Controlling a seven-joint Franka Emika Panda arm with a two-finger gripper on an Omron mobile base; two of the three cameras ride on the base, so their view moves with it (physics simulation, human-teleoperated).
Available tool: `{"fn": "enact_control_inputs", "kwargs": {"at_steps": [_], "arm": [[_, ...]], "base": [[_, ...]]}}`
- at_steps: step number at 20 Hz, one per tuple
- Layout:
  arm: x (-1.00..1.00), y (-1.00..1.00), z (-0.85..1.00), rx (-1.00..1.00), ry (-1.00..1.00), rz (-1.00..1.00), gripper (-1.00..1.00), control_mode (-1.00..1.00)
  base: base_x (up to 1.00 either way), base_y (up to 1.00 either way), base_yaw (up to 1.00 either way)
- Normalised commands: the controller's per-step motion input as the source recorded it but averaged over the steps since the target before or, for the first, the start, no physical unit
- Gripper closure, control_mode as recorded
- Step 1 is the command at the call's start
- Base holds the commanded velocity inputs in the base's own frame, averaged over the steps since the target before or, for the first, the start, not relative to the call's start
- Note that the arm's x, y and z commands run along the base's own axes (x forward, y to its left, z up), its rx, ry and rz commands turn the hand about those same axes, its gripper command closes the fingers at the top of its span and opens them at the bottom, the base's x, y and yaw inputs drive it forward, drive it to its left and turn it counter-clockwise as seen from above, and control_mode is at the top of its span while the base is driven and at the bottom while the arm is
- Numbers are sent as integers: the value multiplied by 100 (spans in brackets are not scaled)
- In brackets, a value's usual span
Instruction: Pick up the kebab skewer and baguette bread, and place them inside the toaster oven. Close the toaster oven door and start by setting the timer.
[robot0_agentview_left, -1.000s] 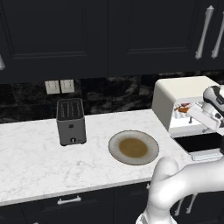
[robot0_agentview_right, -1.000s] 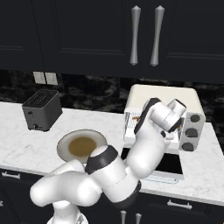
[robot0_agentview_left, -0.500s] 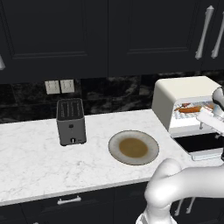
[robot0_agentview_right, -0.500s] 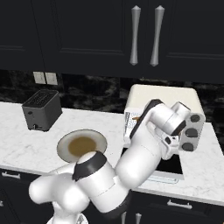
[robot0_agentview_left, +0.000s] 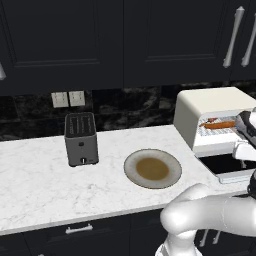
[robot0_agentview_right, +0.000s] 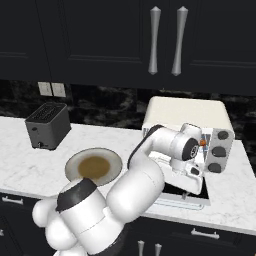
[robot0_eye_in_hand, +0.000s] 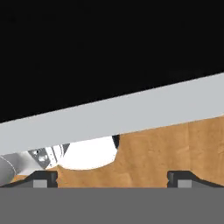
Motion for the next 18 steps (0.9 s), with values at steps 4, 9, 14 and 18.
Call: {"fn": "enact_control_inputs", "kwargs": {"at_steps": [4,9,14,18], "arm": [[-61,-13,-41,1,0,64,-100,-100],[-17,-1,-37,15,0,25,-100,-100],[2,-6,-28,19,-8,-1,-100,-100],[39,0,-18,8,-13,-4,-100,-100]], "base": [[0,0,0],[0,0,0],[0,0,0],[0,0,0]]}}
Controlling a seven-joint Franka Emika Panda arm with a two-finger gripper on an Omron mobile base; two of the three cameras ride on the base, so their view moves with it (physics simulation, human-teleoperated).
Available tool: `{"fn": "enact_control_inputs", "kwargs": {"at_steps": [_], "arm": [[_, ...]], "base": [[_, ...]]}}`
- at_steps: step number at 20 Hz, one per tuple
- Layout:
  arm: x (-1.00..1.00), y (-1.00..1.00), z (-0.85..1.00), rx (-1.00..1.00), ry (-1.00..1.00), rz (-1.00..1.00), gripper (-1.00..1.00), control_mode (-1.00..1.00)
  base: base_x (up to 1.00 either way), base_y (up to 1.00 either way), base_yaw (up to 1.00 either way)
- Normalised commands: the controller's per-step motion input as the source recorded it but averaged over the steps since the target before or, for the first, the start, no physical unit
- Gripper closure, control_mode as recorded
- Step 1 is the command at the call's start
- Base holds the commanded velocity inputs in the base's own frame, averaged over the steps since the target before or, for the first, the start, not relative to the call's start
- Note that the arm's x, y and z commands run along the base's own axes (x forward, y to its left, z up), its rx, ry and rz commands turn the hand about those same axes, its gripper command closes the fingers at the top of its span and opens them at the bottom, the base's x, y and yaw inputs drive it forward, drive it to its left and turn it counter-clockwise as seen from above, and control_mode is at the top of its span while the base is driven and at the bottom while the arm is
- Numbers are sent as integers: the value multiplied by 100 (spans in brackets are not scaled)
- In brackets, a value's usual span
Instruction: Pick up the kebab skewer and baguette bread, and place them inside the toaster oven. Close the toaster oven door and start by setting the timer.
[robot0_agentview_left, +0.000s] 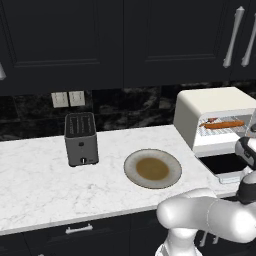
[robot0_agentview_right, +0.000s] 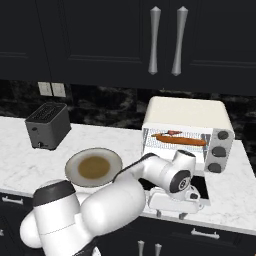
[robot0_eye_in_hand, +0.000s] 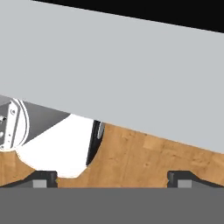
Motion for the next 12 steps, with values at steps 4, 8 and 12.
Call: {"fn": "enact_control_inputs", "kwargs": {"at_steps": [4,8,12], "arm": [[56,0,-31,0,-6,0,-100,-100],[41,4,-56,-4,-5,-1,-100,-100],[48,7,-38,-5,-9,-1,-100,-100]], "base": [[0,0,0],[0,0,0],[0,0,0]]}}
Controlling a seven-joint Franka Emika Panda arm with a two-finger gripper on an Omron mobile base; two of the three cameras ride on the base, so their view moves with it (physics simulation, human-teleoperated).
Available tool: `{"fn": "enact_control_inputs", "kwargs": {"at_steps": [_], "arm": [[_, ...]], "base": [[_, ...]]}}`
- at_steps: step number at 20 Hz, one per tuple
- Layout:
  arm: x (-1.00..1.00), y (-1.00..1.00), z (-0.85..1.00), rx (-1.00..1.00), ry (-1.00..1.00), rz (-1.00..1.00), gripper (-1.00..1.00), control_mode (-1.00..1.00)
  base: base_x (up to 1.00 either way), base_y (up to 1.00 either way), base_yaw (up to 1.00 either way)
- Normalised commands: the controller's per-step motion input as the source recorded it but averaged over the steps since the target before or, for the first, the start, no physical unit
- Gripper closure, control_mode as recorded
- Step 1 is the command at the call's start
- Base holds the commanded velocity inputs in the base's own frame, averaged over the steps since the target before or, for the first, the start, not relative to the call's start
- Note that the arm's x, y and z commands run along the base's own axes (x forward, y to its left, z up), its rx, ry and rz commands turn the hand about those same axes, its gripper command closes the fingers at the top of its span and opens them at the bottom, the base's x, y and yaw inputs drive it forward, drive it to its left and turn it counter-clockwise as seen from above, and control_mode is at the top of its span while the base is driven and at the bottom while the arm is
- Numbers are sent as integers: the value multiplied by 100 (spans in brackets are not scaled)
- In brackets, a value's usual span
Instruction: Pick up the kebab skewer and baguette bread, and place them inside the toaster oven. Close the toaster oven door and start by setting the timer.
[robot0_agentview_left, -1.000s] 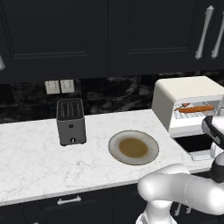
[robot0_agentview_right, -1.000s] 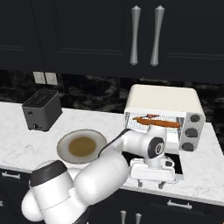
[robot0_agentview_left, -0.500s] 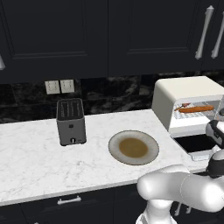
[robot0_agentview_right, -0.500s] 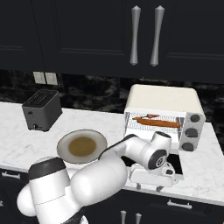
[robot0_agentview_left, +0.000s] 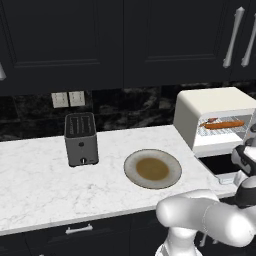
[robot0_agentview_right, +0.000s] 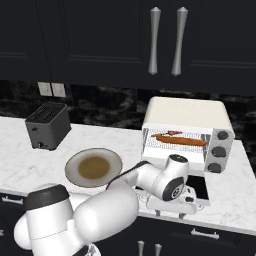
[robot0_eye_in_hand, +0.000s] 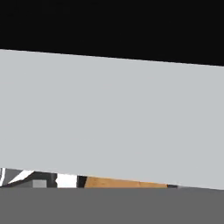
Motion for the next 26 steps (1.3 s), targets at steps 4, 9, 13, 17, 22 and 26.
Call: {"fn": "enact_control_inputs", "kwargs": {"at_steps": [4,9,13,17,22,26], "arm": [[59,8,-1,0,-22,0,-100,-100],[77,10,30,0,-27,0,-100,-100],[91,11,47,0,-27,0,-100,-100],[98,11,49,0,-26,0,-100,-100],[92,27,39,0,-29,0,-100,-100],[92,29,34,0,-30,0,-100,-100]], "base": [[0,0,0],[0,0,0],[0,0,0],[0,0,0],[0,0,0],[0,0,0]]}}
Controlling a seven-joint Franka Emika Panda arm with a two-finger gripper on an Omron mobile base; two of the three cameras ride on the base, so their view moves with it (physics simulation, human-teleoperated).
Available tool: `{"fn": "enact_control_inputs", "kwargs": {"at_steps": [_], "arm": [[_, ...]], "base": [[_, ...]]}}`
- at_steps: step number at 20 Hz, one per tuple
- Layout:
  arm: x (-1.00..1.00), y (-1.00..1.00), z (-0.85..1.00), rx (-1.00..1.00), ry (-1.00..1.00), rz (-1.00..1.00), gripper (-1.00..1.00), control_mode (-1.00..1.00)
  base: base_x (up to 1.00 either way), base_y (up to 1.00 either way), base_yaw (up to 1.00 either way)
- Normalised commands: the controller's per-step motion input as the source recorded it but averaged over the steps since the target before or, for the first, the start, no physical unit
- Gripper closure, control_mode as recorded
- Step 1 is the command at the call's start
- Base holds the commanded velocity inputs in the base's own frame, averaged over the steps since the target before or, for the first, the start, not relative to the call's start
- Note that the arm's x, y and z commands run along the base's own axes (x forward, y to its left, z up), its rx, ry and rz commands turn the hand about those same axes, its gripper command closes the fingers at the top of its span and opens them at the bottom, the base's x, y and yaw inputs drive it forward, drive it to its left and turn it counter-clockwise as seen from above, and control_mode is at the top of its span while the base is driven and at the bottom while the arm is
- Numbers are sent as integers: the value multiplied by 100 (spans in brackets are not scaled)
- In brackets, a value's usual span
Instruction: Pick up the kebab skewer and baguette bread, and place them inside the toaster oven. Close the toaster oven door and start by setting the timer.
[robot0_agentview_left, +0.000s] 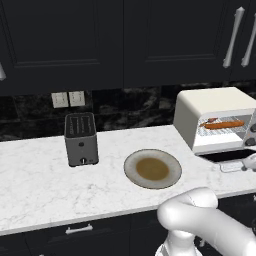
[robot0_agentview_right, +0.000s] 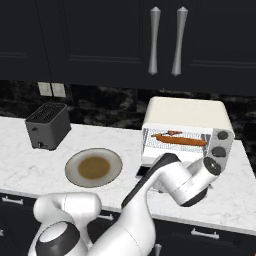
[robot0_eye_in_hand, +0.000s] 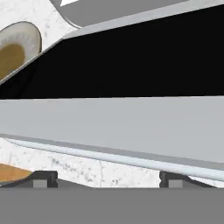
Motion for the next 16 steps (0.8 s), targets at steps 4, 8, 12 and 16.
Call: {"fn": "enact_control_inputs", "kwargs": {"at_steps": [4,8,12,16], "arm": [[91,43,31,0,-36,0,-100,-100],[97,57,22,-1,-37,-2,-100,-100],[98,77,13,-4,-36,-4,-100,-100],[98,93,1,-7,-34,-5,-100,-100]], "base": [[0,0,0],[0,0,0],[0,0,0],[0,0,0]]}}
